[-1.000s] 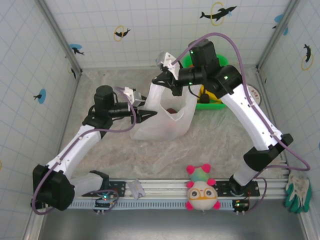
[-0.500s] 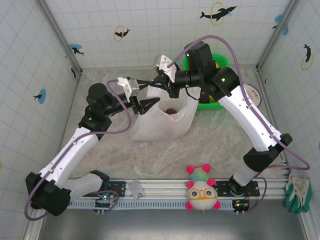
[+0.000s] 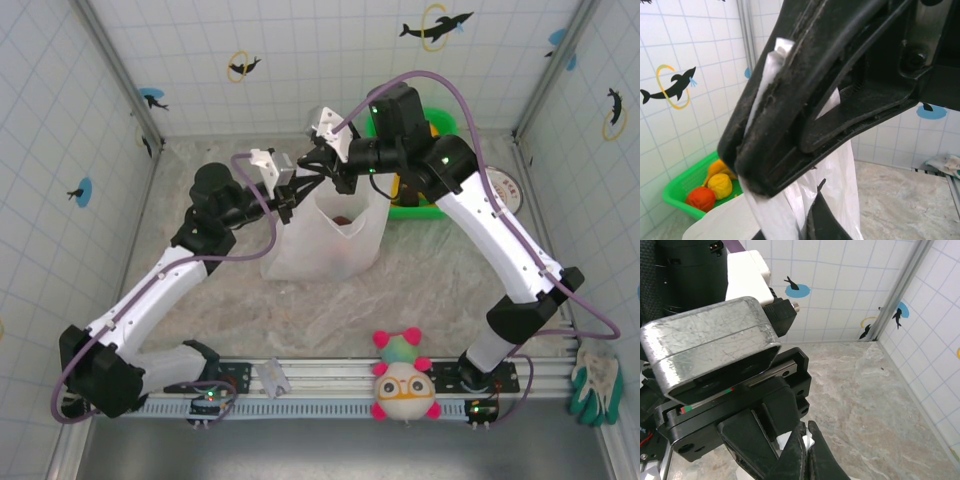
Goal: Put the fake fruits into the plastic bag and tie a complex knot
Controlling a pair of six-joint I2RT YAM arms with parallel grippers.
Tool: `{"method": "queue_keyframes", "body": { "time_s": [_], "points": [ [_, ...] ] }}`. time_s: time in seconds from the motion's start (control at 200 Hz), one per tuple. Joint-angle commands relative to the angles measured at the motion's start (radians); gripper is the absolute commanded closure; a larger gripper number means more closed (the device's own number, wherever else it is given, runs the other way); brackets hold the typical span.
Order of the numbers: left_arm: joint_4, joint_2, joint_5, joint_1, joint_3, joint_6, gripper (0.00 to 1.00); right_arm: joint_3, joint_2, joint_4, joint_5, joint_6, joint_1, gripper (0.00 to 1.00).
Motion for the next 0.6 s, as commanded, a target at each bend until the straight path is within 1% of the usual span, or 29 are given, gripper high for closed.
{"method": "queue_keyframes", "body": {
  "time_s": [0.0,0.385,0.51,0.59],
  "points": [
    [0.020,-0.015,0.027,-0.002,-0.041,0.019,0.95,0.061,0.000,0.039,0.024,0.023,0.000,1.00],
    [0.069,-0.001,0.060,-0.002,-0.179,0.021,0.93,0.103,0.002,0.047,0.048,0.048,-0.017,1.00],
    [0.080,0.002,0.062,-0.002,-0.205,0.023,0.86,0.103,-0.001,0.052,0.048,0.051,-0.021,1.00],
    [0.081,-0.006,0.067,-0.003,-0.212,0.023,0.85,0.103,0.002,0.050,0.046,0.053,-0.023,1.00]
  ]
}}
